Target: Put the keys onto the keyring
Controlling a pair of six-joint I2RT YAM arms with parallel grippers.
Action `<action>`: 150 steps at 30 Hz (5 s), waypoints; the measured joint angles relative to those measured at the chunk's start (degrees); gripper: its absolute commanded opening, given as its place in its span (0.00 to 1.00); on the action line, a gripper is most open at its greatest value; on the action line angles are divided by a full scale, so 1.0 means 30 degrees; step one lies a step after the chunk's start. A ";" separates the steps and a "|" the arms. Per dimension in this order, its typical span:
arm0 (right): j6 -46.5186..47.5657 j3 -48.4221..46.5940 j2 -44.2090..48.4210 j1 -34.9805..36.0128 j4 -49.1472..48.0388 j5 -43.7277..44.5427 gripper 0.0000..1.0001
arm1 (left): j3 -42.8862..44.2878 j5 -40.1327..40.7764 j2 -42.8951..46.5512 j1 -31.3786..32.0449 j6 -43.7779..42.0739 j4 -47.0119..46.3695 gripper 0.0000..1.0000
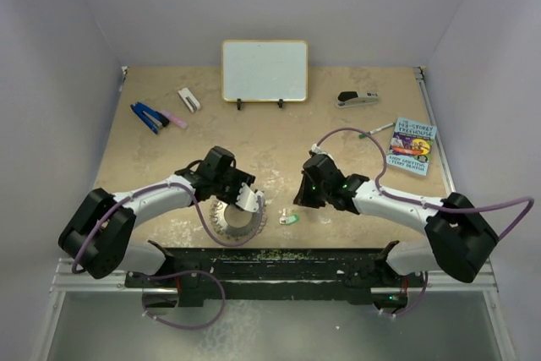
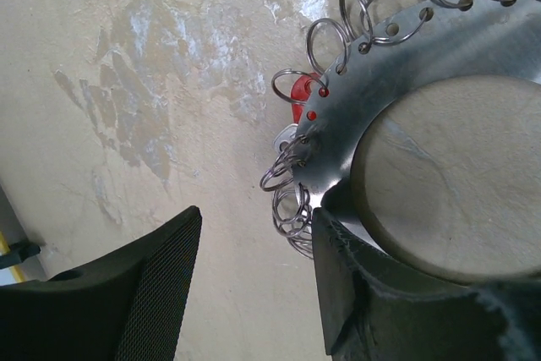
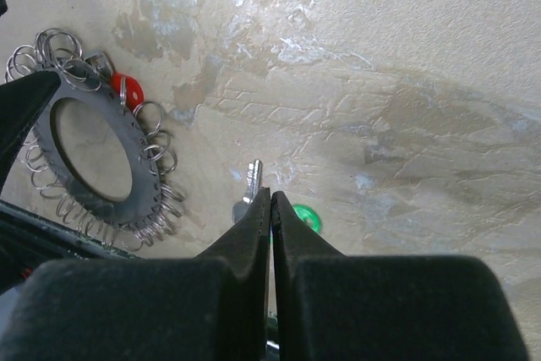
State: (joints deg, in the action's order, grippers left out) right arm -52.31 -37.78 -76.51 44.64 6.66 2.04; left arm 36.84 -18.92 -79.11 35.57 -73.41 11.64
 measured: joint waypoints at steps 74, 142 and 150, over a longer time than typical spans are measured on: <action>0.7016 -0.9253 -1.0163 0.2492 -0.1173 -0.1960 0.04 | -0.0998 -0.6550 0.2834 -0.5625 0.6244 -0.3606 0.98; 0.2528 -0.7293 -0.5683 0.4153 0.4058 0.3002 0.35 | -0.0597 -0.2914 0.9770 -0.6360 1.0652 0.2637 0.98; 0.3147 -0.6819 -0.6186 0.3861 0.3315 0.2936 0.32 | -0.0911 -0.3468 0.9770 -0.6360 1.0812 0.2157 0.98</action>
State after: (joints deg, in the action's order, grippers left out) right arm -42.87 -58.24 -95.07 56.23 16.60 10.85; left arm 34.11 -29.32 -49.80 16.49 -40.97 18.11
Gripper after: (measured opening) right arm 0.330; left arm 0.982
